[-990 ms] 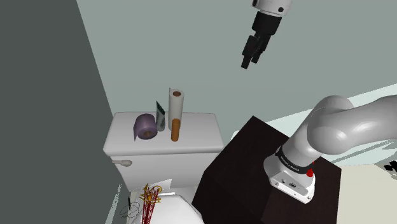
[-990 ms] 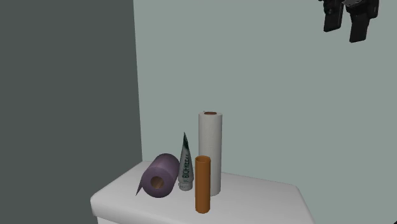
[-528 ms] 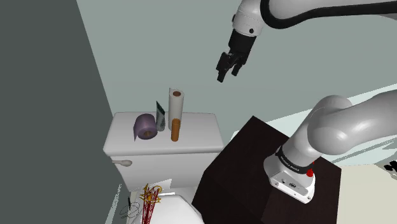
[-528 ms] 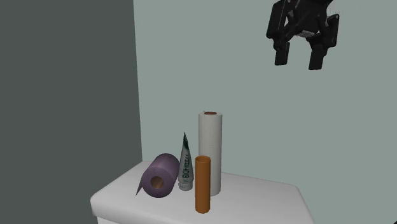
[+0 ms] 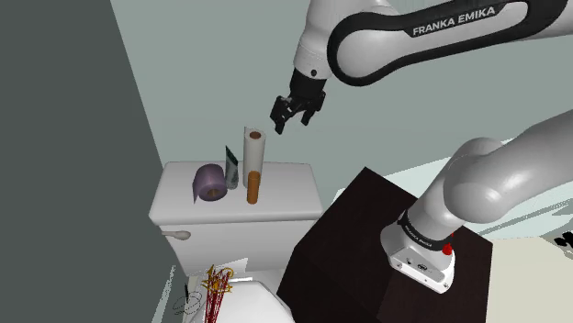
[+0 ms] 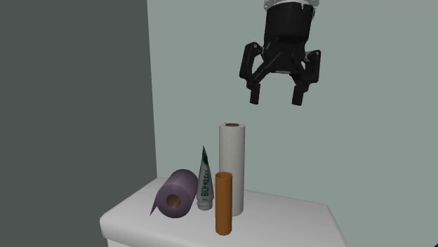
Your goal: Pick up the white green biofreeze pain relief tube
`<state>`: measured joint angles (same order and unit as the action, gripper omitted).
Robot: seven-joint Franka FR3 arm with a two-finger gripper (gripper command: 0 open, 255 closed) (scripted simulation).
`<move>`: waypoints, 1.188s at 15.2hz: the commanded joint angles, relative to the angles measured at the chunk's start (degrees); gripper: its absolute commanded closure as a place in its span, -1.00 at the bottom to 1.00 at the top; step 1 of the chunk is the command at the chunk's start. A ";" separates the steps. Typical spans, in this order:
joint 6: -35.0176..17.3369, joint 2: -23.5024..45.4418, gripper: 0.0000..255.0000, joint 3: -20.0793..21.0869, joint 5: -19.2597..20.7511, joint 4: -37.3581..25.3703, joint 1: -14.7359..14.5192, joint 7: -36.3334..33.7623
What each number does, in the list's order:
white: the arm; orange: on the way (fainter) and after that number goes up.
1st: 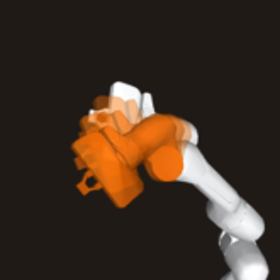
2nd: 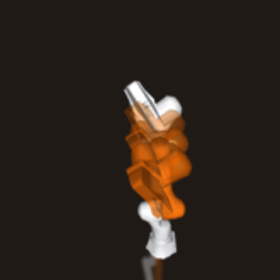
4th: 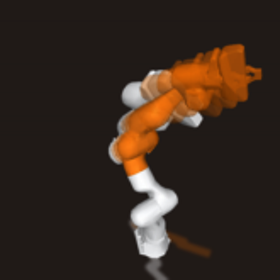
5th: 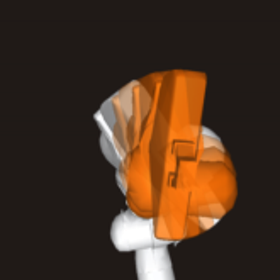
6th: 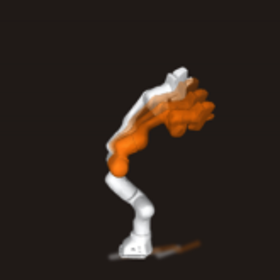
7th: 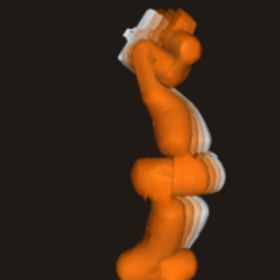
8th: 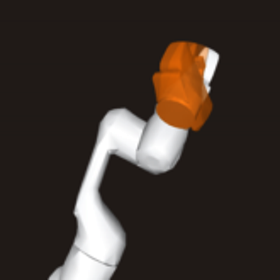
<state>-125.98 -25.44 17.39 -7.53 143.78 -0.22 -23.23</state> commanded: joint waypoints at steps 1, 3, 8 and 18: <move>-4.07 4.62 -1.00 2.59 1.46 -1.68 0.93 -4.25; -7.49 8.98 -1.00 5.12 3.80 -3.42 1.97 -8.91; -13.87 20.99 -1.00 10.49 14.39 -9.66 4.70 -23.23; -17.88 38.59 -1.00 9.38 34.70 -20.33 1.80 -44.48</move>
<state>-143.48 12.07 27.07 26.38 123.19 1.80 -67.00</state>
